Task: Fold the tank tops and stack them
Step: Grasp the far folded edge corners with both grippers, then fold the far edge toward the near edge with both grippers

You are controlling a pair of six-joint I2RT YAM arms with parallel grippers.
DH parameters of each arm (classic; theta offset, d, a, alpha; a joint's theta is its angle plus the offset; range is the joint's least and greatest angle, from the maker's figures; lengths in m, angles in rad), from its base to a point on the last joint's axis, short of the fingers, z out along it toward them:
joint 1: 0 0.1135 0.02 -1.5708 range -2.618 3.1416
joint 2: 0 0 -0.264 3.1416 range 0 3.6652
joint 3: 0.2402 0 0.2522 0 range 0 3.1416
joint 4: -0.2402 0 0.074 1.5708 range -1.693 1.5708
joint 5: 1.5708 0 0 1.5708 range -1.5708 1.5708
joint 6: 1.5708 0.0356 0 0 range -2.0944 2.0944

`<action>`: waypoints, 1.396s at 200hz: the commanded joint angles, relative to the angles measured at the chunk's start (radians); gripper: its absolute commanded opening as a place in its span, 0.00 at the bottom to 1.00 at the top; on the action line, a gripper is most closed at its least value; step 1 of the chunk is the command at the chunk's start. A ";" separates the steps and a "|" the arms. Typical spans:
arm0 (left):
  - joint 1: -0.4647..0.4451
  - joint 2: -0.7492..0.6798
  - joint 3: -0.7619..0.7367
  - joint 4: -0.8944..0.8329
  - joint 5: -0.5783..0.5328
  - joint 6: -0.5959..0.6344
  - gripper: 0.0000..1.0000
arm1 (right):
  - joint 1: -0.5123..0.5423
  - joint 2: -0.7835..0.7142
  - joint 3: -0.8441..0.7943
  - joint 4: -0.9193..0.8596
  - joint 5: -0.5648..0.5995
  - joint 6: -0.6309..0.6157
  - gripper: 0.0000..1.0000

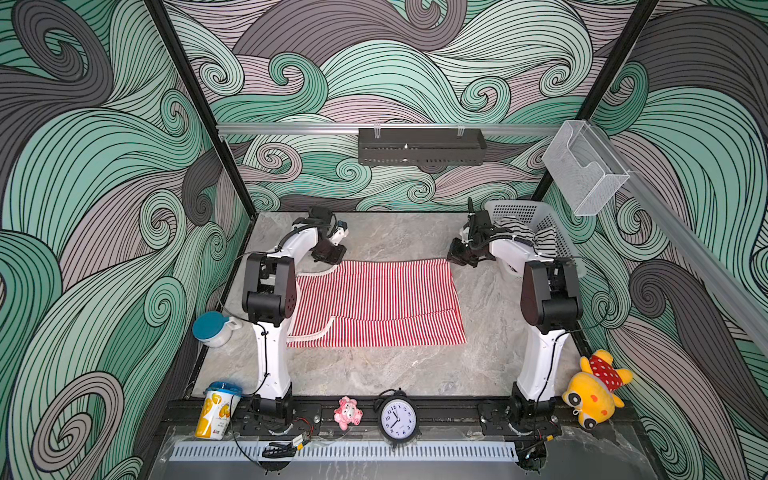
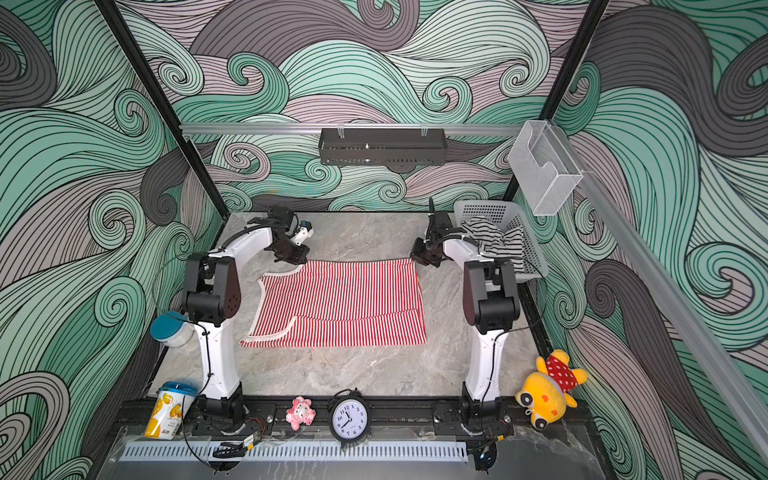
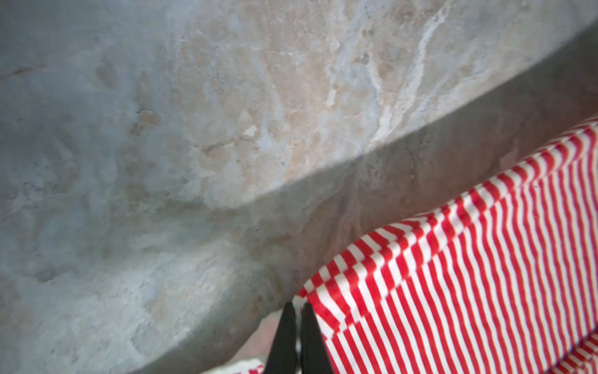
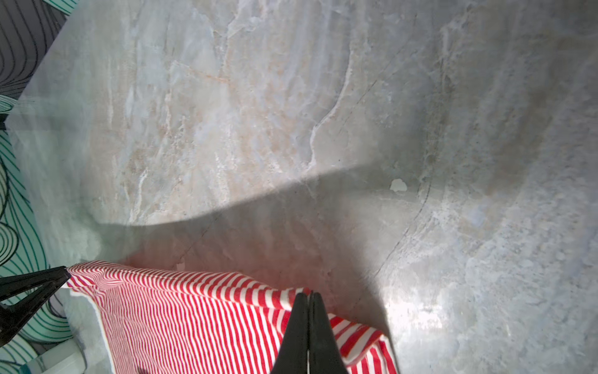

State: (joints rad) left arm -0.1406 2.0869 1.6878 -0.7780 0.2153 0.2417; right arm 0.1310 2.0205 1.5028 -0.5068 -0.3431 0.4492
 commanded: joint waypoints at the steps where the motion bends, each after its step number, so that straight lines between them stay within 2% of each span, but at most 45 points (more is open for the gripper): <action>1: 0.012 -0.079 -0.053 0.029 0.018 -0.009 0.00 | -0.004 -0.063 -0.066 0.056 -0.026 0.003 0.00; 123: 0.010 -0.300 -0.393 0.036 0.088 0.049 0.00 | -0.004 -0.286 -0.384 0.089 -0.006 0.004 0.00; 182: 0.006 -0.363 -0.533 0.036 0.075 0.090 0.00 | 0.001 -0.364 -0.521 0.140 -0.006 0.031 0.00; 215: 0.001 -0.365 -0.569 0.034 0.067 0.100 0.00 | 0.005 -0.378 -0.546 0.142 0.000 0.034 0.00; 233: -0.006 -0.353 -0.577 0.019 0.067 0.108 0.03 | 0.006 -0.370 -0.550 0.142 -0.001 0.038 0.00; 243: -0.011 -0.346 -0.575 0.006 0.060 0.111 0.07 | 0.009 -0.368 -0.553 0.142 -0.003 0.040 0.03; 268: -0.014 -0.352 -0.571 -0.007 0.028 0.102 0.14 | 0.016 -0.393 -0.566 0.142 -0.014 0.048 0.34; 279: -0.014 -0.373 -0.573 -0.010 0.017 0.098 0.17 | 0.018 -0.421 -0.573 0.142 -0.014 0.057 0.41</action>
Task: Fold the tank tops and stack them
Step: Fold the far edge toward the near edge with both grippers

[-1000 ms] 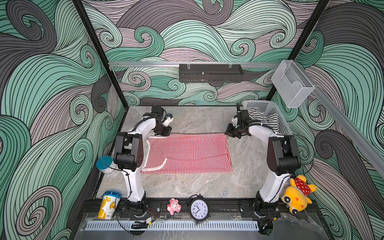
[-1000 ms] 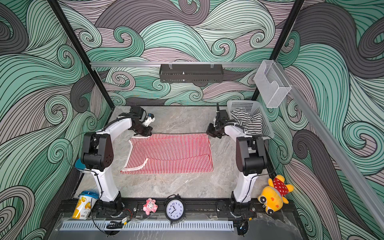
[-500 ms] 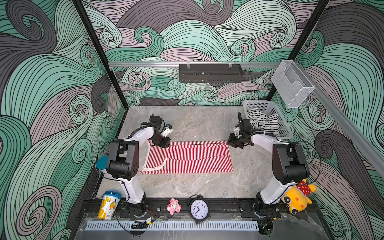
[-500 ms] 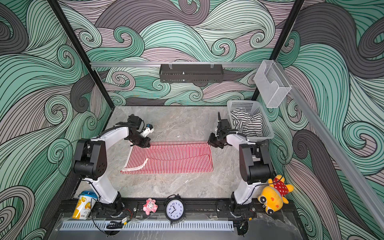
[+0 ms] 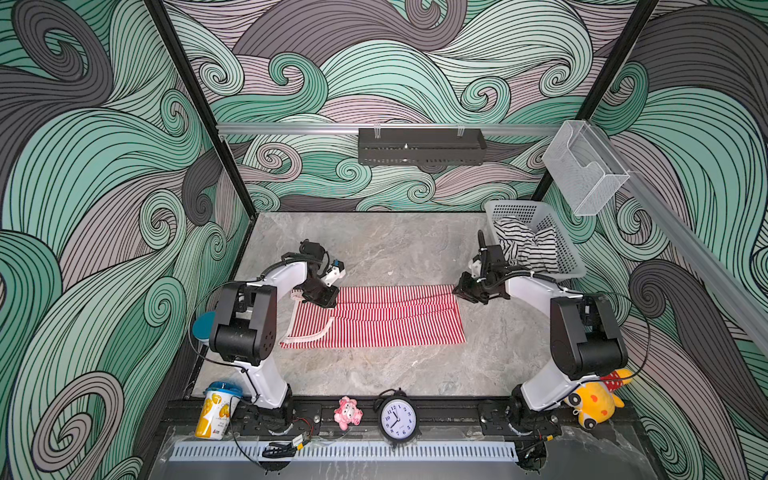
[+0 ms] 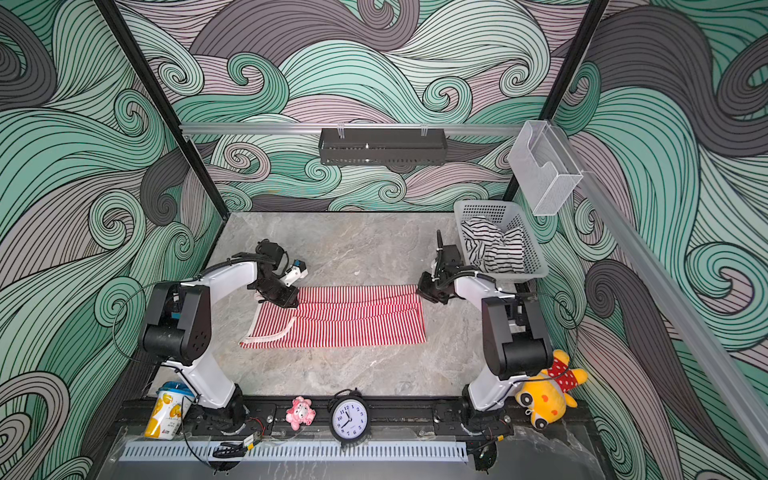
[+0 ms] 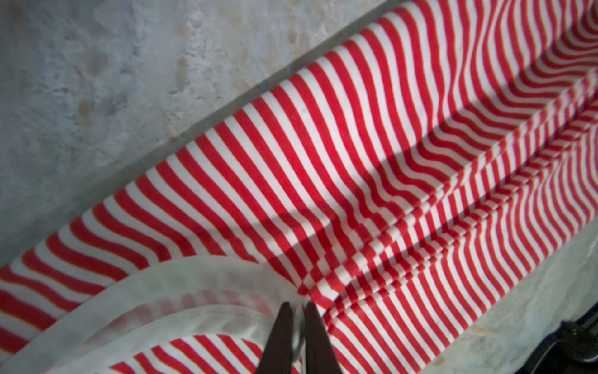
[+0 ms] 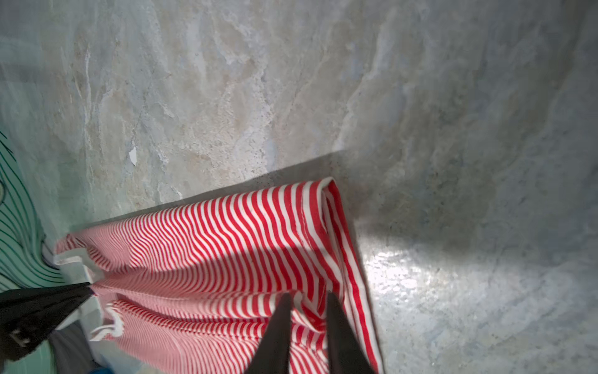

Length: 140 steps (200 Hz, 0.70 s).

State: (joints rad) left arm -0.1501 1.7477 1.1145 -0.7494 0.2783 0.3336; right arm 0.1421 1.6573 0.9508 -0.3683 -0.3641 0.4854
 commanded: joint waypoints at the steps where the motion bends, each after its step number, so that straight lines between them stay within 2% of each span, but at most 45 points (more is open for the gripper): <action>1: -0.005 -0.035 0.001 -0.040 -0.046 0.006 0.17 | 0.007 -0.061 -0.022 0.003 0.007 0.021 0.41; 38: -0.006 -0.111 0.021 -0.073 -0.020 0.004 0.24 | 0.042 -0.147 -0.039 0.040 0.016 0.070 0.44; 81: -0.064 -0.036 0.078 -0.076 0.006 -0.011 0.23 | 0.168 -0.047 0.025 0.046 0.044 0.101 0.26; 140: -0.185 0.098 0.061 -0.072 -0.156 -0.009 0.22 | 0.182 0.089 0.024 0.051 0.099 0.094 0.21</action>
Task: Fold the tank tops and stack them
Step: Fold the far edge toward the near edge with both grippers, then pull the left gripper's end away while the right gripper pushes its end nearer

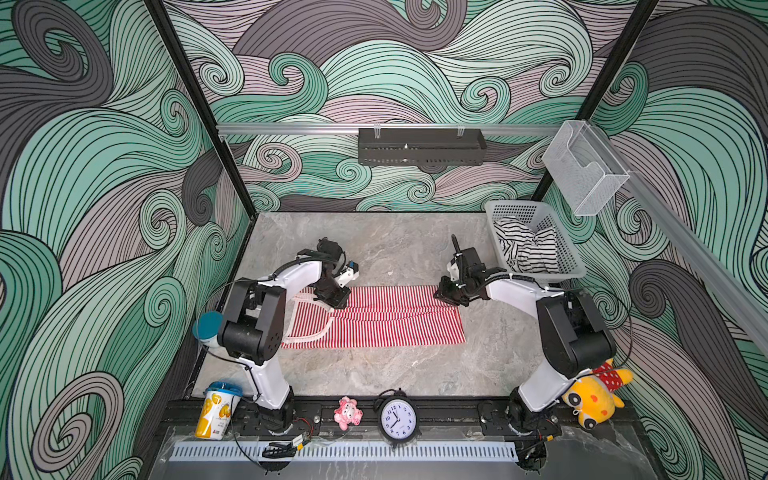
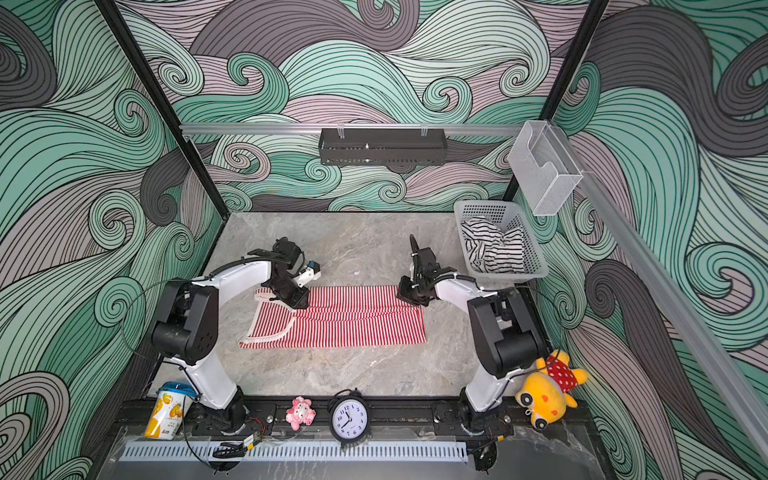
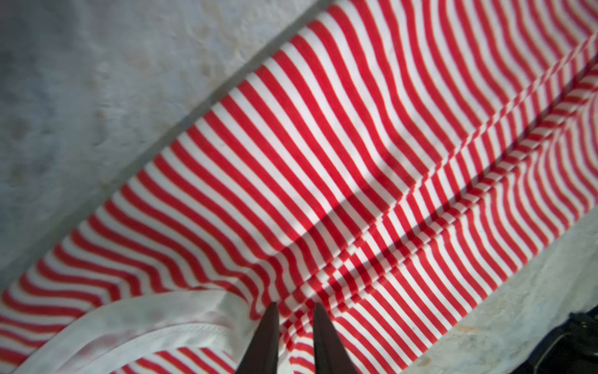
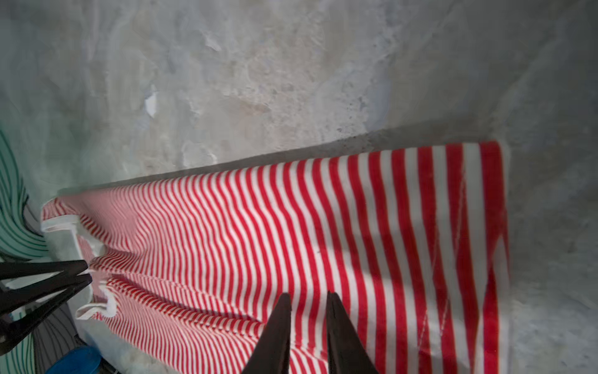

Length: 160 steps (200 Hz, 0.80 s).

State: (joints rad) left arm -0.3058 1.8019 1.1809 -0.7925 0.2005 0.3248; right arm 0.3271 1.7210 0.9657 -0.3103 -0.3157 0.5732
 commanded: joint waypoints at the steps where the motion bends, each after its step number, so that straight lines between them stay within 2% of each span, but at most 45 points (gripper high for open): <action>1: -0.030 0.045 -0.006 -0.030 -0.079 0.000 0.22 | -0.002 0.026 0.010 -0.008 0.050 0.007 0.21; 52: -0.055 0.123 0.017 -0.073 -0.137 0.032 0.21 | -0.003 0.049 -0.009 -0.043 0.114 0.036 0.26; 78: -0.054 0.175 0.091 -0.088 -0.204 0.044 0.21 | -0.003 0.037 -0.044 -0.044 0.131 0.070 0.28; 119: -0.047 0.334 0.343 -0.158 -0.275 0.066 0.21 | -0.001 -0.032 -0.142 -0.025 0.150 0.143 0.28; 160: -0.033 0.539 0.716 -0.271 -0.341 0.094 0.20 | 0.081 -0.118 -0.216 -0.030 0.184 0.225 0.28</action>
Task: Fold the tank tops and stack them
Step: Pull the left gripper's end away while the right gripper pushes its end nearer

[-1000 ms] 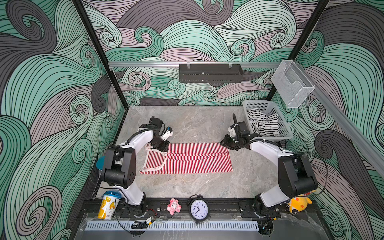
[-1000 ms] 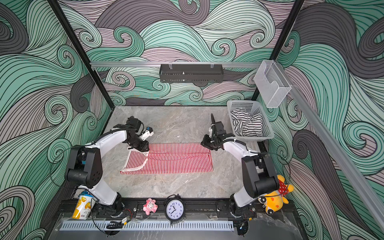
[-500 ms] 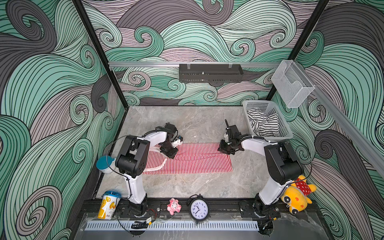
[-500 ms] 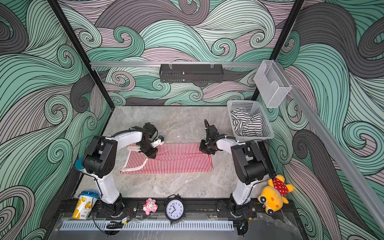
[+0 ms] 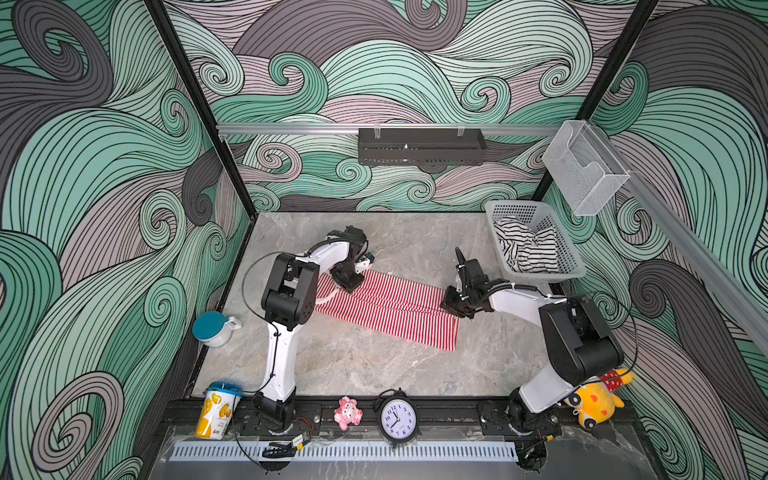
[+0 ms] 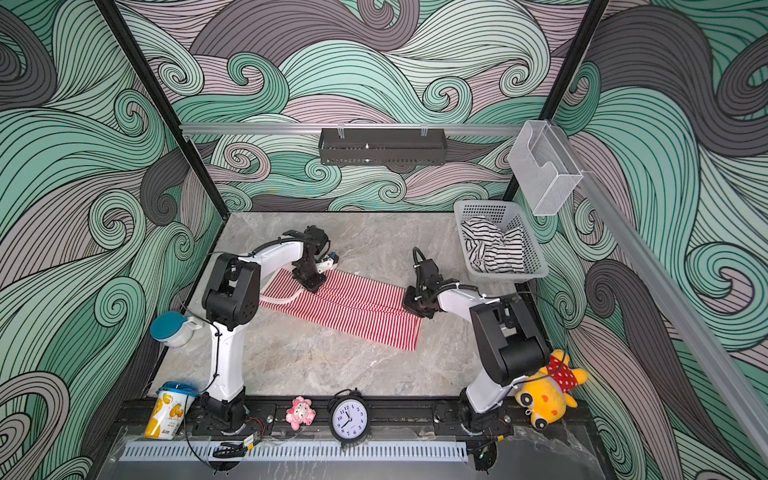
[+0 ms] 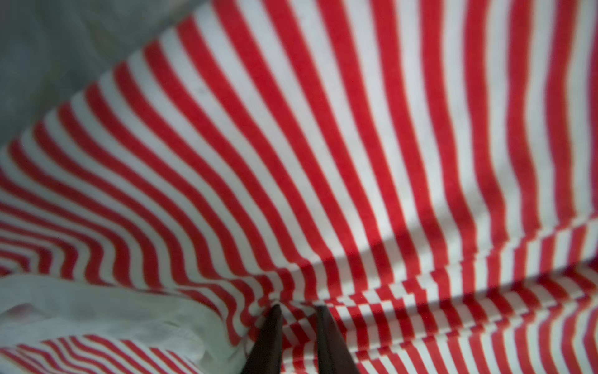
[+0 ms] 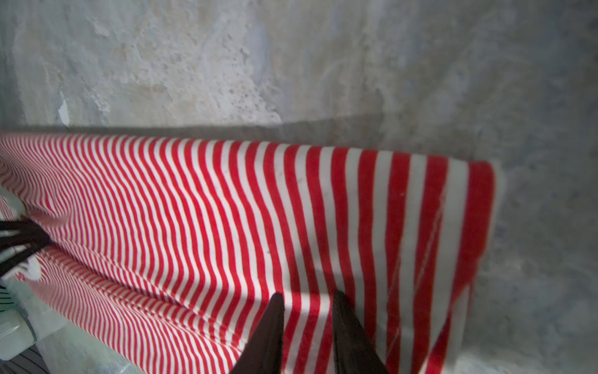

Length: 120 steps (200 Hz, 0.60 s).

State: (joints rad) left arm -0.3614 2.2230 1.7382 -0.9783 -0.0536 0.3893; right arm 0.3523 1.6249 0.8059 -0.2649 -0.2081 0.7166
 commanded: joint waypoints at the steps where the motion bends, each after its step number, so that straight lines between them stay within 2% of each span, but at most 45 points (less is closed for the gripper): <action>1: 0.023 0.124 0.169 -0.088 -0.087 0.029 0.20 | 0.059 -0.024 -0.057 -0.076 0.077 0.083 0.28; 26: 0.036 0.224 0.389 -0.166 -0.097 0.010 0.19 | 0.172 -0.052 -0.072 -0.074 0.082 0.139 0.28; 46: 0.051 0.195 0.438 -0.182 -0.051 -0.024 0.19 | 0.258 -0.091 -0.034 -0.102 0.076 0.107 0.31; 70: 0.052 0.037 0.323 -0.114 -0.005 -0.055 0.20 | 0.289 -0.183 0.016 -0.165 0.128 0.063 0.39; 85: 0.052 -0.086 0.193 -0.046 0.028 -0.073 0.22 | 0.286 -0.219 0.043 -0.180 0.172 0.031 0.44; 120: 0.044 -0.249 -0.042 0.024 0.058 -0.095 0.23 | 0.221 -0.141 0.108 -0.177 0.145 -0.037 0.45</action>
State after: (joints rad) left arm -0.3088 2.0735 1.7916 -1.0077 -0.0410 0.3309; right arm 0.6151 1.4204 0.8822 -0.4122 -0.0849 0.7368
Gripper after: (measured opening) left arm 0.227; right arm 0.450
